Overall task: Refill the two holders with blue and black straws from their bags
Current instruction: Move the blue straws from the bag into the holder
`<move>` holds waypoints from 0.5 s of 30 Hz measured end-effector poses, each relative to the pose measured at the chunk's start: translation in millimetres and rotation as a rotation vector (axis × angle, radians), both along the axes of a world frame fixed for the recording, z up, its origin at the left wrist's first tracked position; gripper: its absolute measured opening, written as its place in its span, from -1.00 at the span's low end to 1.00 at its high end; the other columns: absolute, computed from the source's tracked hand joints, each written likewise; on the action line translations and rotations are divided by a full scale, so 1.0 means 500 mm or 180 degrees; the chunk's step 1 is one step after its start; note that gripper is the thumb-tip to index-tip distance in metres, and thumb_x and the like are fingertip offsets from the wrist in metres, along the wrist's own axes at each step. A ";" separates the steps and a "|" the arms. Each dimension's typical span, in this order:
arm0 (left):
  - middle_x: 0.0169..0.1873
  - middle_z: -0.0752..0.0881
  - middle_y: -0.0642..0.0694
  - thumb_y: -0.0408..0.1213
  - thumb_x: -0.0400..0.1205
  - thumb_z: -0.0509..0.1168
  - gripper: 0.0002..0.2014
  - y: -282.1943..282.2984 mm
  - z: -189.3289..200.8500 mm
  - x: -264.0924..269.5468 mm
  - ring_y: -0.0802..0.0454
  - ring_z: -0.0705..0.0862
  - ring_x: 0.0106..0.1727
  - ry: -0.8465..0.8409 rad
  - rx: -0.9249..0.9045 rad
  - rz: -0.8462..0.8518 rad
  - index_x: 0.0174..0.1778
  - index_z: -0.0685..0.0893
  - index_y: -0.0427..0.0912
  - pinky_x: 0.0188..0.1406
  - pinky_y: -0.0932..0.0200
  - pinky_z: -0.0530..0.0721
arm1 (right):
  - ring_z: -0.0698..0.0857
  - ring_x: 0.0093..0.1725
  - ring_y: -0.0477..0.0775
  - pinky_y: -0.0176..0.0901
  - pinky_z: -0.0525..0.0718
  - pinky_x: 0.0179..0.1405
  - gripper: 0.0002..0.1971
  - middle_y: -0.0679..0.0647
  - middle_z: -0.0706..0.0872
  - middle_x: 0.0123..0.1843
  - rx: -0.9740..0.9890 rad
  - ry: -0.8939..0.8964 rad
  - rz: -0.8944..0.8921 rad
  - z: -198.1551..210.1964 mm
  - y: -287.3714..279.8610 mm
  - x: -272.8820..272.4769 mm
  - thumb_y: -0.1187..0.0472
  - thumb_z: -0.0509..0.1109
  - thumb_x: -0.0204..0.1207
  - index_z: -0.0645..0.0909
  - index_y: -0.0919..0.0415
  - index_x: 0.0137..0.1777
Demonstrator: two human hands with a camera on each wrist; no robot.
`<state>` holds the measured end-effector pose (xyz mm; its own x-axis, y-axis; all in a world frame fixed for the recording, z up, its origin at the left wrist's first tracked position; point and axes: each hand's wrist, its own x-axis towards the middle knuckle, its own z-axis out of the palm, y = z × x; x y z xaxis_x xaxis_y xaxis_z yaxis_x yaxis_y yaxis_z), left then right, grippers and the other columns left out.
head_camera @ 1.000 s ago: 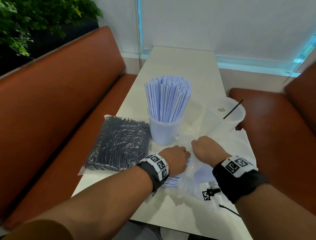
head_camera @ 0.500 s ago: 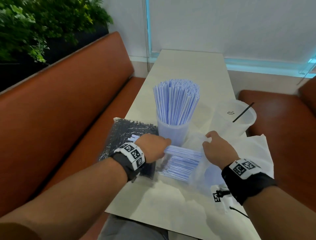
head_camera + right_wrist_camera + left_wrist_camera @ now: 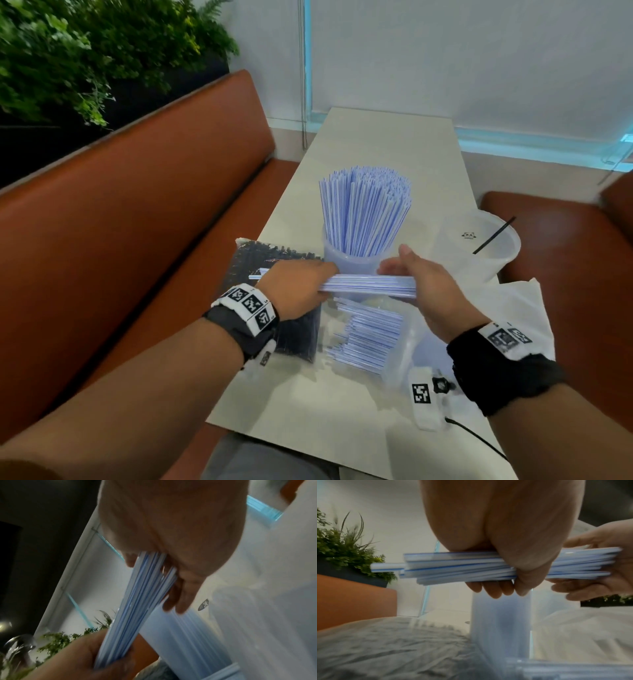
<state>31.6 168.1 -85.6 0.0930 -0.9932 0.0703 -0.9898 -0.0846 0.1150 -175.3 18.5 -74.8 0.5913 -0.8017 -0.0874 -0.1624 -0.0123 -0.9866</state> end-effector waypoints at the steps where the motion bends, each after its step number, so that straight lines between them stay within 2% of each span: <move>1: 0.00 0.74 -0.06 -0.07 0.68 0.27 -0.76 -0.009 0.005 -0.011 -0.13 0.72 -0.06 0.0008 -0.0065 -0.0012 0.24 0.54 -0.01 -0.16 0.00 0.69 | 0.81 -0.03 -0.17 -0.02 0.67 0.05 -0.55 0.12 0.87 -0.02 -0.0031 -0.0139 -0.0135 0.002 -0.001 -0.001 -0.12 0.24 0.72 0.82 0.19 -0.02; 3: 0.00 0.74 -0.08 -0.10 0.67 0.29 -0.73 -0.022 0.013 -0.025 -0.15 0.73 -0.07 -0.0015 -0.0188 0.0042 0.27 0.53 -0.02 -0.18 0.02 0.68 | 0.82 -0.04 -0.05 -0.08 0.63 -0.06 -0.60 0.15 0.87 -0.04 0.0120 -0.0521 -0.0537 0.014 -0.008 -0.009 -0.02 0.23 0.75 0.81 0.22 -0.03; 5: -0.04 0.73 -0.06 -0.11 0.66 0.30 -0.74 -0.035 0.018 -0.047 -0.13 0.73 -0.13 -0.0042 -0.0287 -0.0006 0.25 0.53 -0.02 -0.23 0.01 0.70 | 0.81 0.07 0.09 -0.06 0.71 -0.02 -0.65 0.14 0.87 -0.03 0.0374 -0.0522 -0.0312 0.019 -0.007 -0.011 0.03 0.26 0.72 0.84 0.17 -0.08; 7: -0.10 0.71 -0.02 -0.10 0.65 0.31 -0.74 -0.048 0.022 -0.084 -0.08 0.69 -0.23 -0.0016 -0.0347 -0.0181 0.22 0.54 -0.02 -0.34 0.07 0.63 | 0.81 0.14 0.08 -0.07 0.78 -0.01 -0.64 0.13 0.88 0.00 0.0329 -0.0231 0.0190 0.010 0.012 -0.007 -0.01 0.30 0.66 0.87 0.15 -0.11; 8: -0.13 0.69 0.00 -0.10 0.65 0.30 -0.74 -0.054 0.025 -0.101 -0.08 0.68 -0.24 0.0025 -0.0355 -0.0237 0.23 0.54 -0.02 -0.36 0.09 0.60 | 0.82 0.11 0.07 -0.11 0.78 -0.03 -0.62 0.14 0.88 0.00 0.0342 -0.0234 0.0193 0.008 0.021 -0.005 -0.06 0.30 0.67 0.87 0.15 -0.10; 10: -0.22 0.61 0.05 -0.12 0.66 0.30 -0.77 -0.063 0.040 -0.113 -0.05 0.67 -0.25 0.0228 -0.0386 -0.0162 0.22 0.54 -0.02 -0.35 0.09 0.60 | 0.85 0.05 0.11 -0.10 0.77 -0.05 -0.53 0.16 0.88 -0.03 0.0690 -0.0507 -0.0180 0.014 0.023 -0.008 -0.13 0.26 0.72 0.85 0.20 -0.09; 12: -0.26 0.61 0.07 -0.14 0.69 0.30 -0.82 -0.065 0.066 -0.106 0.04 0.67 -0.30 0.0875 -0.0493 0.0069 0.19 0.55 0.01 -0.35 0.07 0.66 | 0.86 0.04 0.18 -0.02 0.78 -0.01 -0.50 0.19 0.88 -0.06 0.1166 -0.0802 -0.0531 0.016 0.013 -0.016 -0.18 0.21 0.74 0.77 0.25 -0.01; 14: -0.23 0.69 0.00 -0.12 0.70 0.35 -0.88 -0.064 0.102 -0.105 0.04 0.68 -0.35 0.2074 -0.0900 0.0296 0.11 0.56 0.06 -0.37 0.02 0.75 | 0.86 0.06 0.23 0.05 0.78 0.04 -0.42 0.26 0.87 0.02 0.1510 -0.0710 -0.0543 0.015 0.007 -0.022 -0.23 0.17 0.73 0.72 0.32 0.11; 15: -0.21 0.73 -0.03 -0.14 0.69 0.39 -0.88 -0.065 0.124 -0.112 -0.02 0.71 -0.31 0.2738 -0.1255 0.0351 0.06 0.58 0.07 -0.32 0.02 0.78 | 0.85 0.08 0.25 0.07 0.78 0.05 -0.39 0.29 0.86 0.07 0.1630 -0.0618 -0.0486 0.012 0.008 -0.020 -0.25 0.16 0.73 0.71 0.35 0.16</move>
